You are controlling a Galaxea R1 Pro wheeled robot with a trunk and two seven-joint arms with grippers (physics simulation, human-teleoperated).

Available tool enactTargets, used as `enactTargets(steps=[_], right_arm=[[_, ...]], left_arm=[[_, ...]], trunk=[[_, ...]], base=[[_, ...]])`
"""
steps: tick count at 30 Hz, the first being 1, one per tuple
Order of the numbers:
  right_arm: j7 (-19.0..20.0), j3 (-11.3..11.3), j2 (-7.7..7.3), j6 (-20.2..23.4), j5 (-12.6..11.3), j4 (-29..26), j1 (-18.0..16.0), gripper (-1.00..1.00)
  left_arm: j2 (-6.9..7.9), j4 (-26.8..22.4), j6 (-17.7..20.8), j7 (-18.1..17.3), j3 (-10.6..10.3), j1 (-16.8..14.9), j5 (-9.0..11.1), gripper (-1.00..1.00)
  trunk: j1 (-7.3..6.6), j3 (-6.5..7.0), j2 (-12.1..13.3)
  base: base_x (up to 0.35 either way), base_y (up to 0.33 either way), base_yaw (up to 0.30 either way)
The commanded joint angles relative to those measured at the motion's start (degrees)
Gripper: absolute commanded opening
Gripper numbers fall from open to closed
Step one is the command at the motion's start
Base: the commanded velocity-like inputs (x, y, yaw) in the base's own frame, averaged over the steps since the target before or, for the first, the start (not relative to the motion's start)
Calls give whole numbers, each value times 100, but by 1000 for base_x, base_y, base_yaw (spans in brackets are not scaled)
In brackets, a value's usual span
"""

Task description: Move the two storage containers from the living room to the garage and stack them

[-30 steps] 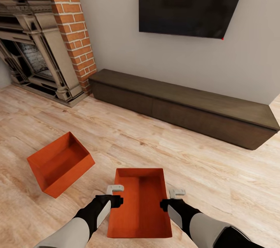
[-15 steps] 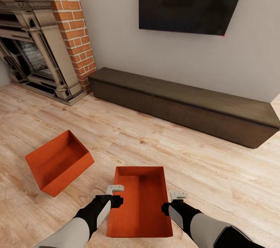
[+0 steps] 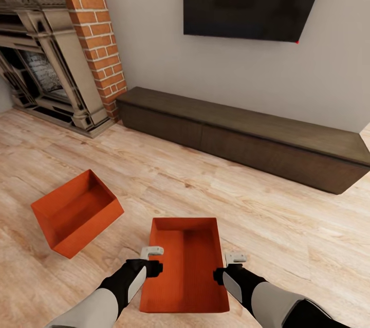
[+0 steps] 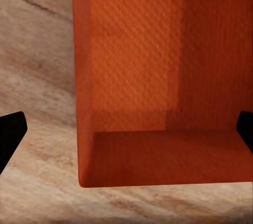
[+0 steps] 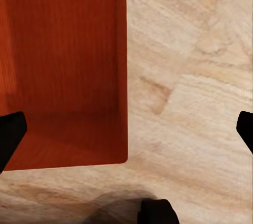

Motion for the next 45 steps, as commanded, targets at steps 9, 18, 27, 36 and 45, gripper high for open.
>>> enactTargets(steps=[9,18,27,36,45], right_arm=[[-32,42,-24,36,-38,-19,-2,100],[-32,40,-26,29,-38,-19,-2,100],[-32,40,-26,27,-38,-19,-2,100],[-32,45,-26,-49,-38,-19,-2,100],[-32,56,5,-52,-29,-21,-2,100]], left_arm=[[37,-16,451,63,-13,0,5,100],[106,-12,436,75,-13,0,1,100],[106,-26,402,72,-5,0,7,100],[227,-19,401,186,-9,0,-1,100],[333,-22,398,229,-4,0,7,100]], trunk=[[198,-166,-364],[395,-328,-725],[483,-400,-886],[483,-400,-886],[571,-471,-1046]], base=[[0,0,0],[0,0,0],[0,0,0],[0,0,0],[0,0,0]])
